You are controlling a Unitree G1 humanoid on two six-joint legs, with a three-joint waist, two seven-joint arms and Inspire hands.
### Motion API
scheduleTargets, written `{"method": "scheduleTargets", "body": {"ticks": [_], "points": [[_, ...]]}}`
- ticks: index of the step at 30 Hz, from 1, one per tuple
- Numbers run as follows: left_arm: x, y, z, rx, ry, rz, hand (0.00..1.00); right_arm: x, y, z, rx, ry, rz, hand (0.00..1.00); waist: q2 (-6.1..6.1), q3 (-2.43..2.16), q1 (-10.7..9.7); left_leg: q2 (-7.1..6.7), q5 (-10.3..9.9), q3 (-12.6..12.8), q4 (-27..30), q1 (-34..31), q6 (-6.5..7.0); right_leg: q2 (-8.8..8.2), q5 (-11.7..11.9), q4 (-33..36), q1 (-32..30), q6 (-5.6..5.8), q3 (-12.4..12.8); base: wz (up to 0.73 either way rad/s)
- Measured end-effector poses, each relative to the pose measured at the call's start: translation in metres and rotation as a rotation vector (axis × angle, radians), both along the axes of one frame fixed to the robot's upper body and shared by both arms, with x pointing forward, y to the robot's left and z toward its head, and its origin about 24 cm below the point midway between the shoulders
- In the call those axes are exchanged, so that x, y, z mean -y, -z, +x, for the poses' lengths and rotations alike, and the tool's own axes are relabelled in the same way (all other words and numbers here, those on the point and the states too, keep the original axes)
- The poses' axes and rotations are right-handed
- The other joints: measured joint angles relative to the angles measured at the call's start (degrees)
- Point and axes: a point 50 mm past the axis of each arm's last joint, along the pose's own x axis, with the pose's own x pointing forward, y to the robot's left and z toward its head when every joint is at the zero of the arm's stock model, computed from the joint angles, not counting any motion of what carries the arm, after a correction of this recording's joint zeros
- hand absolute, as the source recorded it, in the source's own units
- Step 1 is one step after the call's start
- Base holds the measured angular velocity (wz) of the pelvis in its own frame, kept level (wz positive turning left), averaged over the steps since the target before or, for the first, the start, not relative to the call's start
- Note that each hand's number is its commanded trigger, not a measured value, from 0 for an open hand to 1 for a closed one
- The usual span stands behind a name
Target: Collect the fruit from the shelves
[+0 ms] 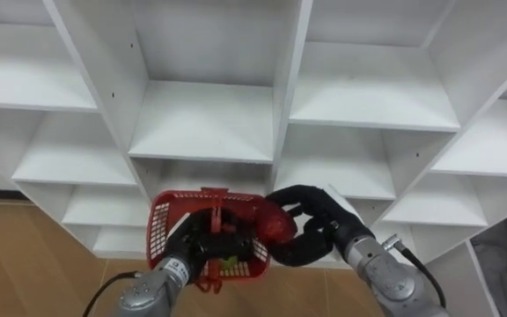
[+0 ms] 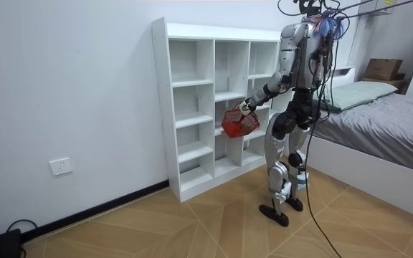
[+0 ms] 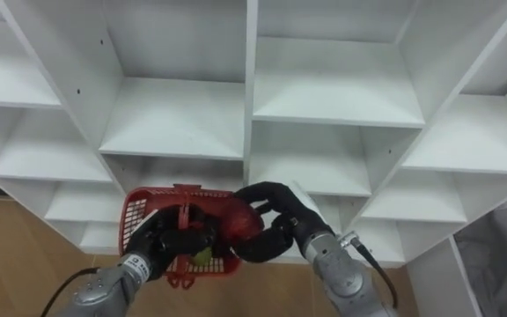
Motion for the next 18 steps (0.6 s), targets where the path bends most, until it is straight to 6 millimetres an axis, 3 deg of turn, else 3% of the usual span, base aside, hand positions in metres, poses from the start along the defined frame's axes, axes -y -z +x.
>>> {"method": "scheduleTargets", "body": {"ticks": [8, 14, 18], "points": [[-0.0003, -0.0001, 0.0001, 0.001, -0.001, -0.001, 1.0, -0.0008, -0.0006, 0.0001, -0.001, -0.009, -0.007, 1.0, 0.17, 0.22, 0.1, 0.07, -0.2, 0.0, -0.1, 0.3, -0.08, 0.13, 0.0, -0.2, 0.4, 0.02, 0.0, 0.0], [-0.0004, -0.0001, 0.0001, 0.001, -0.002, 0.001, 1.0, -0.001, -0.0004, 0.0, -0.001, -0.009, -0.008, 1.0, 0.85, 0.68, 0.1, 0.04, -0.2, 0.0, -0.2, 0.0, -0.09, 0.23, 0.0, -0.2, -0.3, 0.02, 0.6, -0.01], [-0.0004, -0.0012, 0.0012, 0.006, 0.0, 0.002, 1.0, -0.0011, -0.0004, 0.0, 0.0, -0.004, -0.005, 1.0, 0.95, 0.68, -0.1, 0.05, -0.2, 0.0, -0.1, -0.9, -0.09, 0.24, 0.0, -0.1, -1.0, 0.02, 0.6, 0.0]]}}
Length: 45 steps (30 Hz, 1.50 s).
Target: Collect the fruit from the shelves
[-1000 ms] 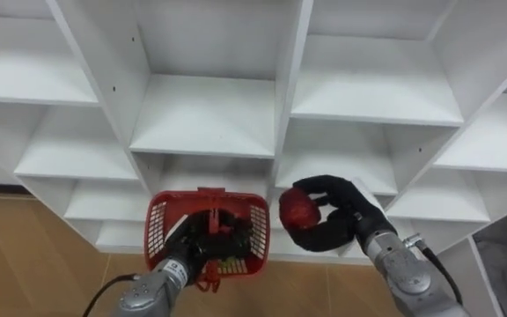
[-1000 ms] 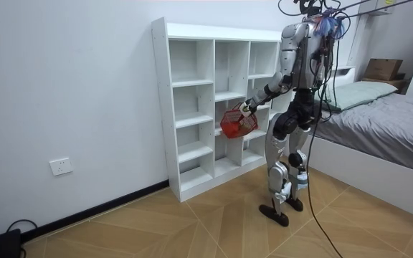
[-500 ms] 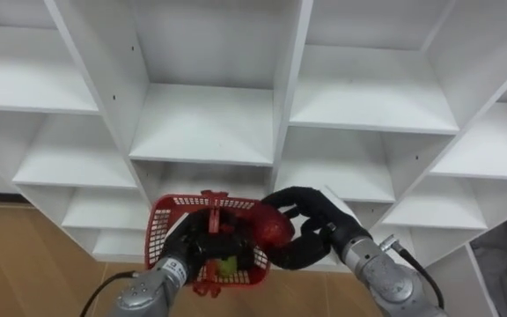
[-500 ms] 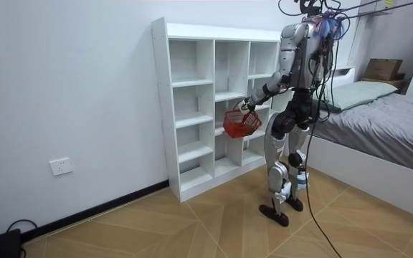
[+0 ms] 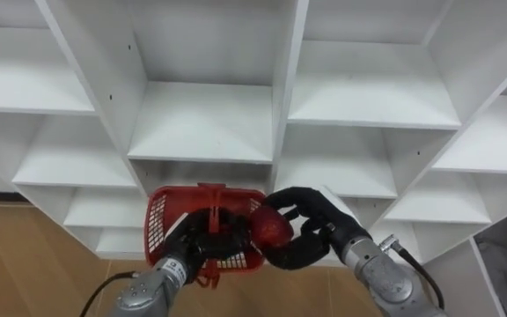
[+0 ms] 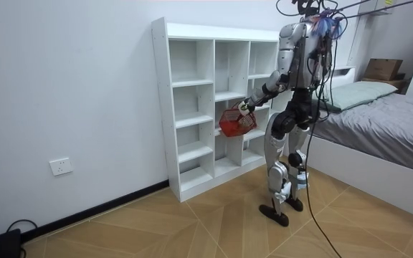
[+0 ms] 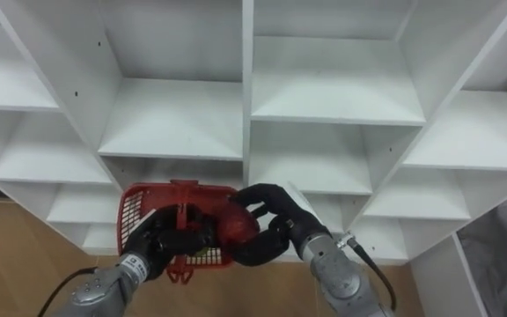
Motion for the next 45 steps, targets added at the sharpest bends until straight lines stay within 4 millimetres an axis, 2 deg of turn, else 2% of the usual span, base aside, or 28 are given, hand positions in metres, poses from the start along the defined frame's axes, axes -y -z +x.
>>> {"method": "scheduleTargets", "body": {"ticks": [9, 19, 23, 27, 45], "points": [[0.003, 0.001, -0.002, -0.003, 0.028, 0.007, 1.0, 0.001, 0.008, -0.004, -0.034, 0.009, -0.006, 1.0, 0.03, -0.04, 0.1, 0.03, 0.0, 0.1, 0.3, -1.3, 0.0, -0.04, 0.0, 0.2, -1.1, 0.0, 0.0, 0.0], [0.008, -0.002, -0.001, 0.008, 0.062, -0.01, 1.0, 0.003, 0.014, -0.006, -0.061, 0.01, -0.043, 1.0, 0.54, -0.43, 0.1, 0.09, 0.0, 0.1, 0.4, -1.4, 0.0, 0.01, 0.0, 0.5, -1.3, -0.05, 0.0, 0.0], [0.016, -0.011, 0.004, 0.053, 0.084, -0.041, 1.0, 0.0, 0.018, -0.009, -0.072, -0.028, -0.08, 1.0, 0.53, -0.44, 0.2, 0.09, 0.0, 0.1, 0.5, -1.4, -0.01, 0.09, 0.0, 0.4, -1.3, -0.06, 0.2, 0.0], [0.025, -0.02, 0.007, 0.097, 0.112, -0.083, 1.0, -0.012, 0.021, -0.014, -0.091, -0.096, -0.09, 1.0, 0.56, -0.45, 0.2, 0.13, 0.0, 0.1, 0.4, -1.4, -0.01, 0.17, 0.0, 0.3, -1.3, -0.06, 0.4, 0.0], [0.038, -0.021, 0.005, 0.099, 0.18, -0.122, 1.0, -0.019, 0.025, -0.014, -0.076, -0.153, -0.173, 1.0, 0.78, -0.29, 2.5, 0.19, 0.0, 0.3, 0.3, -1.3, -0.03, 0.27, 0.1, 0.1, -1.3, -0.1, 0.6, 0.0]]}}
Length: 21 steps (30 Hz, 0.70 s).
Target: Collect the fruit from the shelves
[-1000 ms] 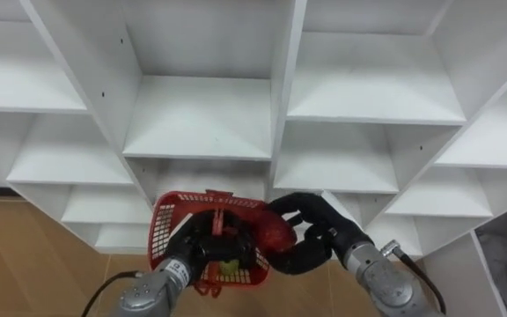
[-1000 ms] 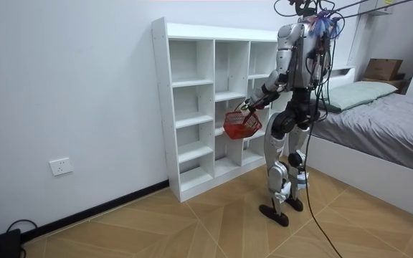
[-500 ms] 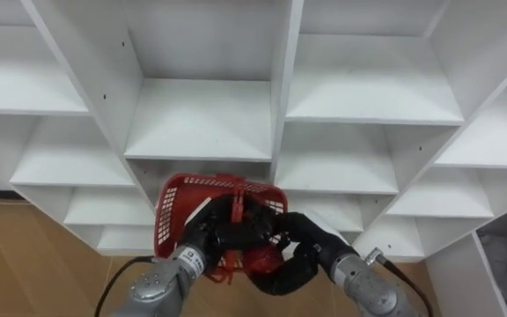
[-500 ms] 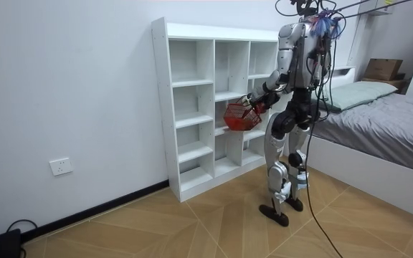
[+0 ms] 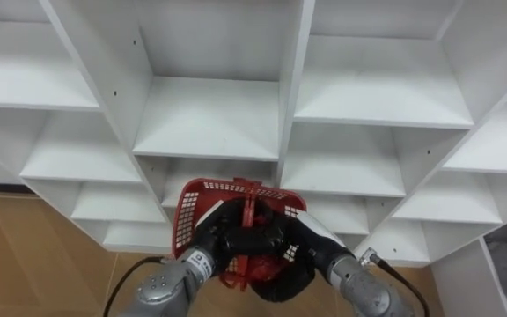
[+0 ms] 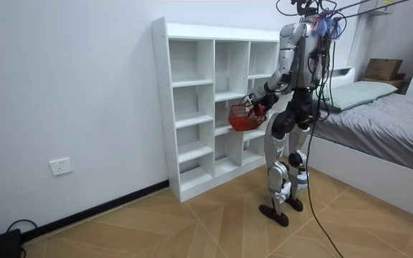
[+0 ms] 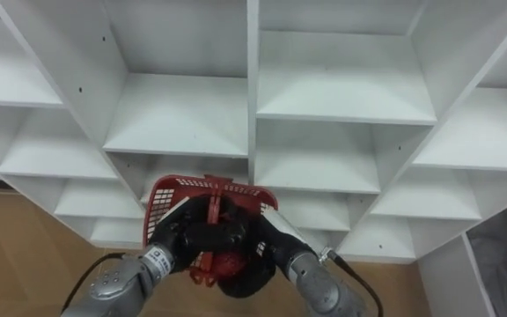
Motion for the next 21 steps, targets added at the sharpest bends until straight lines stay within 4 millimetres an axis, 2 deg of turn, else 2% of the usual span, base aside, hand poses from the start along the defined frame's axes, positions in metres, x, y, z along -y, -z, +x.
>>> {"method": "scheduleTargets", "body": {"ticks": [4, 21], "points": [[0.0021, -0.0018, 0.0017, 0.008, 0.009, -0.013, 1.0, -0.0005, -0.0031, 0.006, 0.017, -0.002, -0.004, 1.0, 0.27, 0.17, 0.4, 0.05, 0.0, 0.0, 0.0, -0.2, -0.01, 0.04, 0.0, -0.1, -0.1, 0.0, 0.0, 0.0], [0.0037, -0.0037, 0.0036, 0.018, 0.012, -0.017, 1.0, 0.0013, -0.0042, 0.0087, 0.044, 0.034, -0.008, 1.0, 0.43, 0.3, 0.1, -0.02, 0.0, -0.1, 0.0, -0.5, -0.02, -0.3, 0.0, 0.1, -0.3, 0.02, -0.9, 0.01]]}}
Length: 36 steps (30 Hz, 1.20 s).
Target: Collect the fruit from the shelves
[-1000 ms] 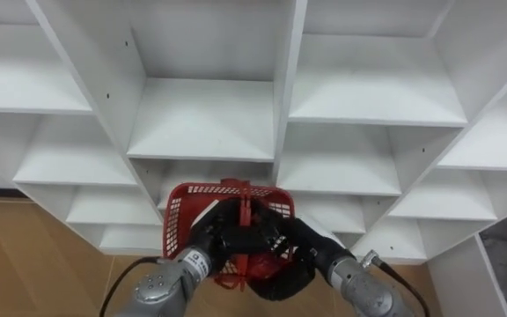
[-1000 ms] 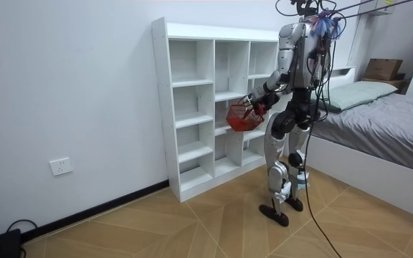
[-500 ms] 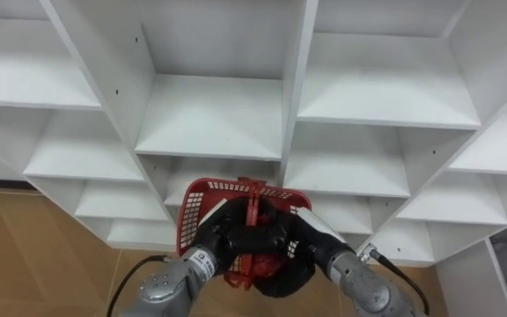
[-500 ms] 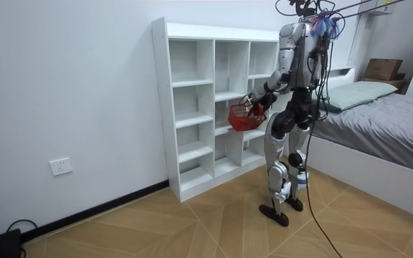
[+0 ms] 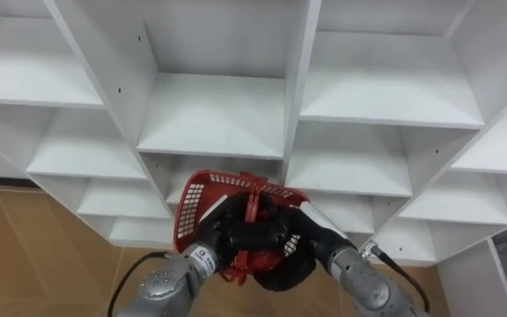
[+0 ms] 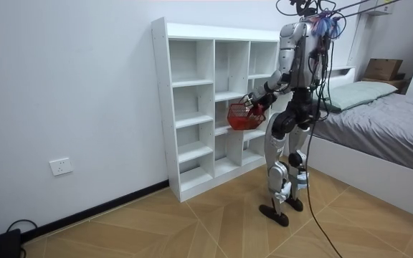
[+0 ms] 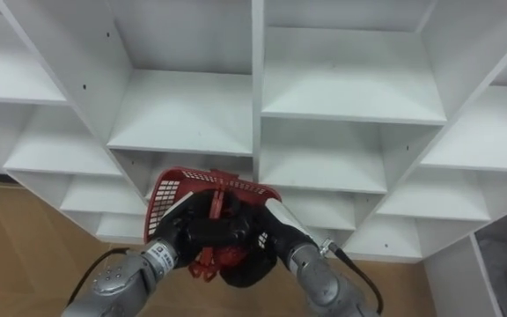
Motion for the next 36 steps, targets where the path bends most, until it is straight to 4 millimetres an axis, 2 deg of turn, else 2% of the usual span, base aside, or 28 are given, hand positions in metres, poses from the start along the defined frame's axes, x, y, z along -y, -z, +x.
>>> {"method": "scheduleTargets", "body": {"ticks": [8, 9, 10, 11, 12, 13, 21, 27, 36], "points": [[0.002, -0.002, 0.001, 0.008, -0.002, -0.007, 1.0, 0.002, -0.001, 0.002, 0.02, 0.029, -0.004, 1.0, -0.03, -0.02, -0.5, -0.05, 0.0, 0.0, 0.0, -0.4, 0.01, -0.01, 0.0, 0.0, -0.5, 0.02, 0.1, 0.0], [0.003, -0.002, 0.001, 0.008, -0.003, -0.009, 1.0, 0.003, -0.001, 0.002, 0.023, 0.033, -0.006, 0.98, -0.03, -0.02, -0.6, -0.06, 0.0, 0.0, 0.0, -0.4, 0.01, -0.02, 0.0, 0.0, -0.5, 0.03, 0.2, 0.0], [0.003, -0.002, 0.001, 0.008, -0.003, -0.009, 1.0, 0.005, 0.0, 0.001, 0.023, 0.042, -0.011, 0.74, -0.04, -0.03, -0.8, -0.08, 0.0, 0.0, 0.0, -0.4, 0.01, -0.02, 0.0, -0.1, -0.5, 0.05, 0.2, 0.0], [0.003, -0.002, 0.001, 0.008, -0.003, -0.009, 1.0, 0.005, 0.0, 0.001, 0.021, 0.047, -0.01, 0.44, -0.04, -0.03, -0.9, -0.08, 0.0, 0.0, 0.0, -0.4, 0.01, -0.02, 0.0, -0.1, -0.5, 0.05, 0.3, 0.0], [0.003, -0.002, 0.001, 0.008, -0.003, -0.009, 1.0, 0.006, 0.001, 0.001, 0.019, 0.058, -0.006, 0.03, -0.04, -0.03, -1.0, -0.09, 0.0, 0.0, 0.0, -0.3, 0.01, -0.01, 0.0, -0.1, -0.5, 0.05, 0.3, 0.0], [0.003, -0.002, 0.001, 0.007, -0.003, -0.009, 1.0, 0.006, 0.001, 0.001, 0.017, 0.069, 0.004, 0.0, -0.04, -0.03, -1.1, -0.09, 0.0, 0.0, 0.0, -0.3, 0.01, -0.01, 0.0, -0.1, -0.5, 0.05, 0.3, 0.0], [0.003, -0.001, 0.0, 0.004, 0.0, -0.009, 1.0, 0.013, -0.001, 0.005, 0.042, 0.138, 0.015, 0.0, -0.08, -0.09, -1.2, -0.11, 0.0, 0.0, 0.1, -0.2, 0.02, 0.02, 0.0, 0.0, -0.4, 0.04, 0.5, 0.0], [0.003, 0.0, -0.002, -0.009, 0.002, -0.007, 1.0, 0.014, -0.001, 0.005, 0.043, 0.173, 0.045, 0.0, -0.12, -0.3, -1.2, -0.1, 0.0, 0.0, 0.1, -0.1, 0.02, 0.03, 0.0, 0.0, -0.4, 0.04, 0.5, 0.0], [0.003, 0.001, -0.002, -0.019, 0.003, -0.004, 1.0, 0.012, -0.001, 0.005, 0.02, 0.199, 0.1, 0.0, -0.15, -0.32, -1.2, -0.06, 0.0, 0.0, 0.5, 0.1, 0.02, 0.02, 0.0, 0.0, 0.1, 0.01, 0.4, 0.0]]}}
